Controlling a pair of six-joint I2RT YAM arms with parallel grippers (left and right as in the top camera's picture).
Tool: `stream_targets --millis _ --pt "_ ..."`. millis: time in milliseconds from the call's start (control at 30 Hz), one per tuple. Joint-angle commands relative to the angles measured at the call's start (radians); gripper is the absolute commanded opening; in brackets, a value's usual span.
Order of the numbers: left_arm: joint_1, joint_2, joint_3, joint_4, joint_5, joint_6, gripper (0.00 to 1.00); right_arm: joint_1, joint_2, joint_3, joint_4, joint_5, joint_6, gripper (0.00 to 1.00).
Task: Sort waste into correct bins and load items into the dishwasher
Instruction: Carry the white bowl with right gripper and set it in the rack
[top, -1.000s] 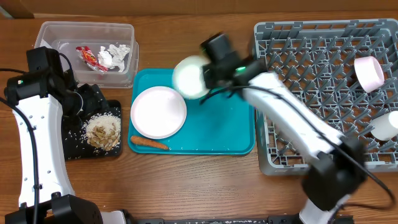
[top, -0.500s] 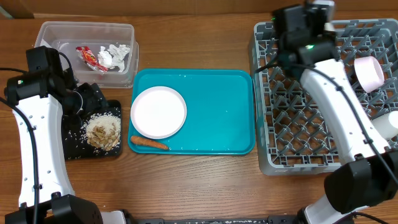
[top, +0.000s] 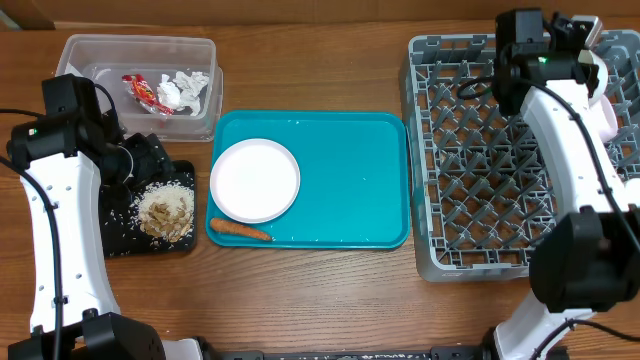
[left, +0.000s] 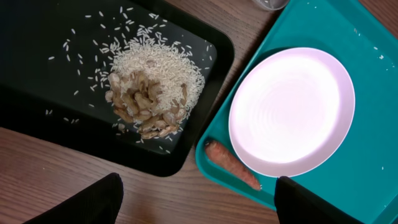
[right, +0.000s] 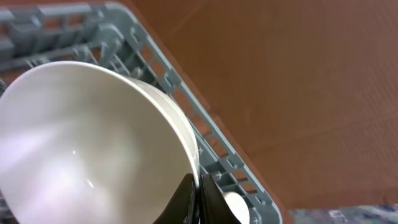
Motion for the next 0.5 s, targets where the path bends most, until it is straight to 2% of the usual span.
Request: stream_targets --millis 0,167,467 --pt "-0.002 -0.021 0.015 -0.003 -0.009 -0.013 0.8 -0.011 0.048 -0.051 0.003 0.055 0.007 0.04" --pt "-0.002 -0.021 0.015 -0.003 -0.007 -0.013 0.8 -0.014 0.095 -0.124 0.032 0.091 0.006 0.04" --pt "-0.002 -0.021 0.015 -0.002 -0.006 -0.013 0.8 -0.006 0.129 -0.133 0.06 0.087 0.006 0.04"
